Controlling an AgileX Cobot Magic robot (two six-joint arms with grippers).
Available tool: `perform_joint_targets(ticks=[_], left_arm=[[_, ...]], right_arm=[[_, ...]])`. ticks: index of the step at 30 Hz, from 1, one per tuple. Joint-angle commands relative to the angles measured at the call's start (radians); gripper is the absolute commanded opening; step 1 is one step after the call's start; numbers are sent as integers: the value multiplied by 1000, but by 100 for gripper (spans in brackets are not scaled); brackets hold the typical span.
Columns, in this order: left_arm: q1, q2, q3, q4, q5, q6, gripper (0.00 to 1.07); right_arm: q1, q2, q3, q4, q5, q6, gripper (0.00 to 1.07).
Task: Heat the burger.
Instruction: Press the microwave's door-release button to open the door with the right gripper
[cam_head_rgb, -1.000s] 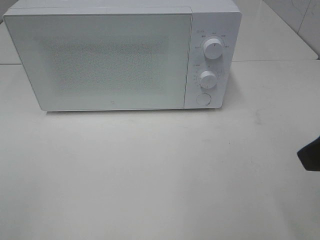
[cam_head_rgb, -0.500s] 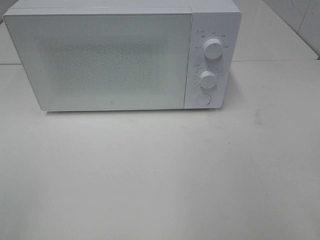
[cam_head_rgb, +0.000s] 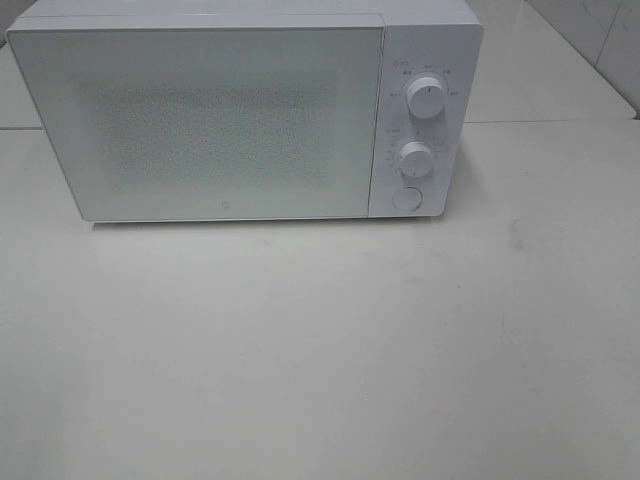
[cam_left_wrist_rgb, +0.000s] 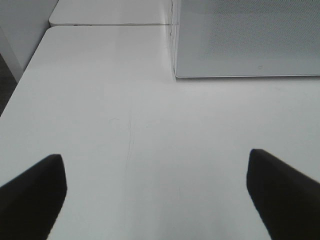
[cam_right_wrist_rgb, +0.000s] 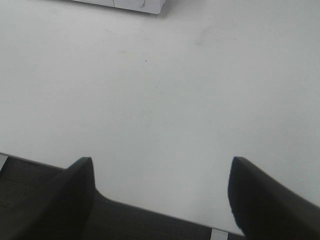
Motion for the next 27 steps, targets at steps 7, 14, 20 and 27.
perform_joint_targets(ticks=[7, 14, 20, 27], left_arm=[[2, -25, 0, -2, -5, 3, 89], [2, -25, 0, -2, -5, 3, 89], [2, -25, 0, -2, -5, 3, 89], [2, -18, 0, -3, -4, 3, 89]], right_arm=[[-88, -120, 59, -2, -58, -4, 73], [-114, -207, 92, -1, -82, -3, 73], [-114, -238, 92, 1, -82, -8, 73], [-114, -238, 92, 1, -82, -9, 73]])
